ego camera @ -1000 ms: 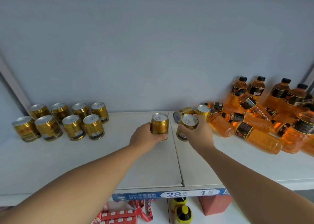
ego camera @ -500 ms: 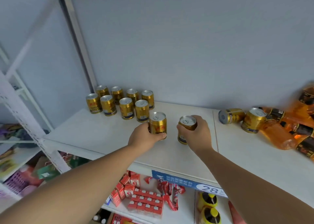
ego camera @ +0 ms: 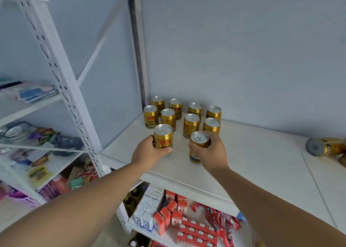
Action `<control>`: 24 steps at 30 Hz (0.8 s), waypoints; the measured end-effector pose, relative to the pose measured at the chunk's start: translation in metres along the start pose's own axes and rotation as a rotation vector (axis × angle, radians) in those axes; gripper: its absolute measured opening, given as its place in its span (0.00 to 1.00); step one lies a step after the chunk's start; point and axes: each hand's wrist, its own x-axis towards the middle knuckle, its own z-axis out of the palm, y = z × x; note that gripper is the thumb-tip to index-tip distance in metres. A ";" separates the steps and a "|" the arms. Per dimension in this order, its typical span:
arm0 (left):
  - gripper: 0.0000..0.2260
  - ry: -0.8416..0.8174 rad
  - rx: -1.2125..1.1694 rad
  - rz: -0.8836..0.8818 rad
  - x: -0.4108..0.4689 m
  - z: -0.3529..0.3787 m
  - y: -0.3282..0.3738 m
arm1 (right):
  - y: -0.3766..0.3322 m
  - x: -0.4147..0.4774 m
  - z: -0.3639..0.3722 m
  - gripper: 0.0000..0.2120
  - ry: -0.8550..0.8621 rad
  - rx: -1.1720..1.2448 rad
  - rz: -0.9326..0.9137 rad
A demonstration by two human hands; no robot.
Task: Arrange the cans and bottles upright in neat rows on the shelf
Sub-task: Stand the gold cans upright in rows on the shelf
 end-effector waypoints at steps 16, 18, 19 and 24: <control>0.27 -0.048 0.069 0.080 0.063 -0.049 -0.092 | -0.029 0.017 0.143 0.29 0.017 -0.057 0.043; 0.29 -0.038 0.104 0.089 0.065 -0.048 -0.094 | -0.030 0.018 0.146 0.29 0.000 -0.048 0.054; 0.30 -0.032 0.117 0.090 0.066 -0.047 -0.095 | -0.030 0.018 0.148 0.29 -0.004 -0.045 0.054; 0.28 0.020 0.158 0.106 0.064 -0.045 -0.097 | -0.026 0.015 0.154 0.30 0.005 -0.022 0.040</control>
